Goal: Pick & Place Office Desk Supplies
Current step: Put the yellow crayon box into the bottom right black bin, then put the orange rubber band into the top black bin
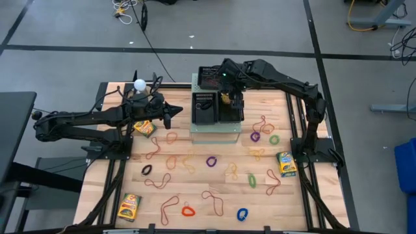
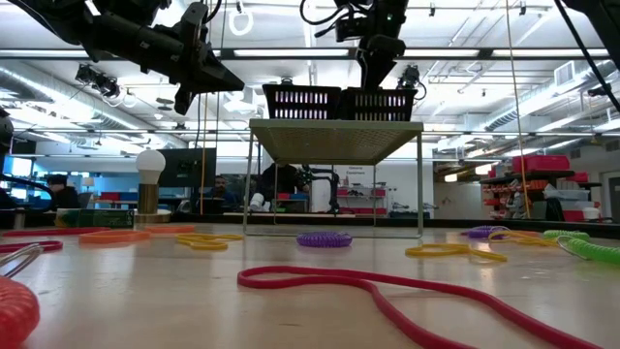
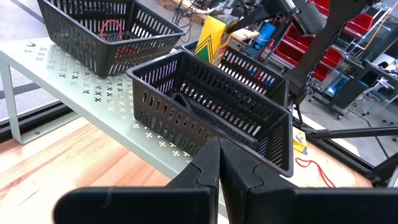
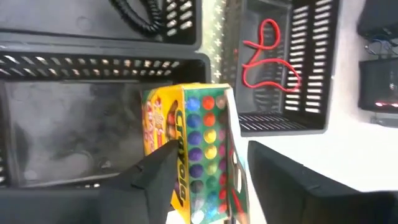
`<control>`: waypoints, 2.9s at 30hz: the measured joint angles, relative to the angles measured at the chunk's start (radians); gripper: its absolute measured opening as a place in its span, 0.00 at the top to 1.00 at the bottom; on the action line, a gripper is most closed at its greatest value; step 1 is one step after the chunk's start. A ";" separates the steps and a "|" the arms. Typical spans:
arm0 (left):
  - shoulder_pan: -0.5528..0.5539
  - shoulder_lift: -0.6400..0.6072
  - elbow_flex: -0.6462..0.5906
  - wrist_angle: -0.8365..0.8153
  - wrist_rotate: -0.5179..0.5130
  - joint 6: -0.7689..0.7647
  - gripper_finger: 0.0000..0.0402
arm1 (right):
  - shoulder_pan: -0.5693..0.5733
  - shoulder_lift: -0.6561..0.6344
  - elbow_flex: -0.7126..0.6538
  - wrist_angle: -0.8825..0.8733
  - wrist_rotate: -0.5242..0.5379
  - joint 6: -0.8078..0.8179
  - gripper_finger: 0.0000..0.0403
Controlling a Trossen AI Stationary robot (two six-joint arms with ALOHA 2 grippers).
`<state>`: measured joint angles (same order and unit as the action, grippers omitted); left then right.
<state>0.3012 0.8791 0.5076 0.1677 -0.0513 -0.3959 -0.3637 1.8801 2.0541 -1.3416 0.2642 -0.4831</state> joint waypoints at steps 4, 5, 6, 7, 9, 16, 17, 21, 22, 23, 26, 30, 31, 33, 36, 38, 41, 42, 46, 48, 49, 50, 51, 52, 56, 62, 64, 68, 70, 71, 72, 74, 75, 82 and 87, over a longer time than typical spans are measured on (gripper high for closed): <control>0.000 0.000 0.000 0.000 0.000 0.000 0.98 | 0.005 -0.003 0.000 0.005 0.012 0.000 0.41; 0.000 0.000 0.000 0.000 0.000 0.000 0.98 | 0.009 -0.006 0.001 0.009 0.022 0.000 0.40; 0.000 0.000 0.000 0.000 0.000 0.000 0.98 | 0.013 -0.009 0.001 0.011 0.030 -0.001 0.39; 0.000 0.000 0.000 0.000 0.000 0.000 0.98 | 0.019 -0.015 0.001 0.013 0.041 -0.004 0.38; 0.000 0.000 0.000 0.001 0.000 0.000 0.98 | 0.029 -0.028 0.002 0.019 0.056 -0.003 0.38; 0.000 0.000 0.000 0.001 0.000 0.000 0.98 | 0.078 -0.100 0.002 0.053 0.125 0.018 0.39; 0.000 0.000 0.000 0.001 0.000 0.000 0.98 | 0.084 -0.115 0.002 0.051 0.130 0.035 0.40; 0.000 0.000 0.000 0.011 0.000 0.002 0.98 | 0.114 -0.176 0.002 0.038 0.145 0.160 0.44; 0.000 0.000 0.000 0.023 0.000 0.006 0.98 | 0.120 -0.195 0.002 0.032 0.134 0.209 0.46; 0.000 0.000 0.000 0.036 0.000 0.007 0.98 | 0.122 -0.214 -0.003 0.029 0.116 0.254 0.49; 0.000 0.000 0.000 0.063 -0.027 -0.019 0.98 | 0.147 -0.291 -0.076 0.073 0.083 0.360 0.60; 0.000 0.000 0.000 0.059 -0.020 -0.026 0.98 | 0.211 -0.422 -0.293 0.193 0.109 0.480 0.80; 0.000 0.000 0.000 0.059 -0.009 -0.024 0.98 | 0.229 -0.457 -0.354 0.231 0.119 0.526 0.85; 0.000 0.000 0.000 0.051 0.016 -0.021 0.98 | 0.274 -0.531 -0.480 0.319 0.139 0.619 0.95; 0.000 0.000 0.000 0.021 0.060 -0.008 0.98 | 0.360 -0.622 -0.648 0.472 0.202 0.738 0.97; 0.000 0.000 0.000 -0.009 0.093 -0.012 0.99 | 0.416 -0.668 -0.738 0.560 0.260 0.797 0.95; -0.023 0.000 0.000 -0.082 0.146 -0.039 0.99 | 0.475 -0.718 -0.831 0.631 0.327 0.856 0.95; -0.043 0.000 0.005 -0.124 0.156 -0.043 0.99 | 0.487 -0.730 -0.855 0.639 0.339 0.871 0.95; -0.188 0.005 0.054 -0.333 0.067 -0.057 0.99 | 0.512 -0.769 -0.925 0.642 0.345 0.879 0.98; -0.282 0.011 0.068 -0.425 -0.022 -0.136 0.99 | 0.513 -0.788 -0.948 0.642 0.333 0.863 0.98; -0.331 0.011 0.070 -0.464 -0.068 -0.201 0.99 | 0.512 -0.796 -0.954 0.642 0.319 0.850 0.98; -0.380 0.017 0.071 -0.487 -0.107 -0.271 0.99 | 0.511 -0.805 -0.960 0.642 0.305 0.834 0.98; -0.429 0.026 0.073 -0.508 -0.143 -0.343 0.98 | 0.511 -0.813 -0.968 0.640 0.295 0.813 0.98; -0.480 0.034 0.074 -0.541 -0.178 -0.413 0.98 | 0.512 -0.823 -0.973 0.635 0.285 0.795 0.98; -0.647 0.100 0.073 -0.652 -0.261 -0.679 0.93 | 0.512 -0.859 -1.007 0.644 0.285 0.784 0.97; -0.762 0.260 0.073 -0.717 -0.304 -0.977 0.82 | 0.511 -0.877 -1.114 0.764 0.282 0.781 0.97; -0.758 0.316 0.073 -0.707 -0.308 -1.014 0.78 | 0.512 -0.877 -1.154 0.804 0.281 0.771 0.97; -0.744 0.420 0.073 -0.674 -0.299 -1.099 0.72 | 0.510 -0.874 -1.216 0.931 0.280 0.789 0.97; -0.736 0.465 0.072 -0.636 -0.298 -1.107 0.71 | 0.510 -0.874 -1.233 0.992 0.277 0.798 0.97; -0.730 0.487 0.072 -0.623 -0.296 -1.108 0.71 | 0.511 -0.874 -1.233 1.001 0.277 0.796 0.97; -0.724 0.506 0.072 -0.625 -0.294 -1.112 0.71 | 0.511 -0.874 -1.233 1.007 0.274 0.786 0.97; -0.710 0.544 0.072 -0.623 -0.286 -1.113 0.72 | 0.511 -0.874 -1.233 1.012 0.273 0.767 0.97; -0.704 0.560 0.074 -0.623 -0.283 -1.116 0.72 | 0.511 -0.874 -1.233 1.016 0.273 0.752 0.97; -0.693 0.583 0.074 -0.626 -0.275 -1.131 0.87 | 0.510 -0.874 -1.233 1.025 0.269 0.705 0.97; -0.700 0.516 0.113 -0.684 -0.240 -1.132 0.98 | 0.510 -0.874 -1.233 1.035 0.269 0.692 0.97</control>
<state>-0.3993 1.3955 0.6205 -0.5167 -0.2917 -1.5275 0.1467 1.0058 0.8211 -0.3065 0.5335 0.2089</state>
